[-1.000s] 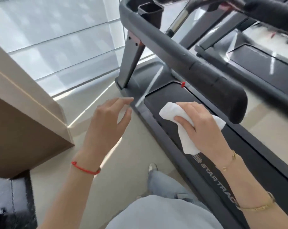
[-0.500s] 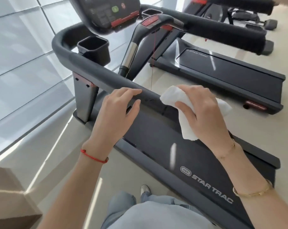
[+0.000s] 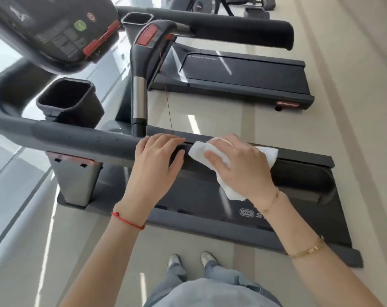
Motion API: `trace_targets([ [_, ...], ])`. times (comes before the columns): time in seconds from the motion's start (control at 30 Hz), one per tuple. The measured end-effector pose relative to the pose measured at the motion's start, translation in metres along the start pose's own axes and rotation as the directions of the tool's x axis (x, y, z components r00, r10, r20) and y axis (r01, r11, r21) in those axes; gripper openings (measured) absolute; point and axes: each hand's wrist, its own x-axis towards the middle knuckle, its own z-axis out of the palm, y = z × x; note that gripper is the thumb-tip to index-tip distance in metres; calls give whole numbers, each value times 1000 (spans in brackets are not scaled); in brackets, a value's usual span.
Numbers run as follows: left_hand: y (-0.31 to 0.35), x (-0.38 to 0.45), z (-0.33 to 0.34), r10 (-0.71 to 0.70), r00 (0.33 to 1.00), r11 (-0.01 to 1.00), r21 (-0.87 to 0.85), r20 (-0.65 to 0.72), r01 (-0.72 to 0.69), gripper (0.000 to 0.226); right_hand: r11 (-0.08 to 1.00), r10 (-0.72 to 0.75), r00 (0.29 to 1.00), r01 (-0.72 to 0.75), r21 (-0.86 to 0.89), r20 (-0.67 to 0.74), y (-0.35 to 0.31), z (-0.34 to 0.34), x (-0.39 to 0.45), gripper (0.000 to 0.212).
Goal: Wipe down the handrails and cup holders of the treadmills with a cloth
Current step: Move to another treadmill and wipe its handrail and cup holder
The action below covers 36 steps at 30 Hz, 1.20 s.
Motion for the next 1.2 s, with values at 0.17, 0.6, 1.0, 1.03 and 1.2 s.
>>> trace_targets([
  [0.17, -17, 6, 1, 103, 993, 994, -37, 58, -101, 27, 985, 154, 966, -167, -49, -206, 23, -5, -32, 28],
  [0.6, -24, 8, -1, 156, 984, 986, -74, 82, -150, 28, 976, 161, 942, -197, -97, -296, 11, 8, -28, 30],
  [1.0, 39, 5, 17, 111, 993, 986, -133, 45, -104, 32, 992, 67, 960, -93, -82, -273, 45, -1, -46, 34],
  [1.03, 48, 5, 21, 120, 991, 984, -135, 53, -112, 31, 989, 86, 952, -118, -91, -293, 58, -7, -56, 32],
  [1.2, 90, 8, 41, 144, 986, 982, -138, 84, -132, 30, 876, 467, 864, -423, 231, -188, 121, -42, -68, 41],
])
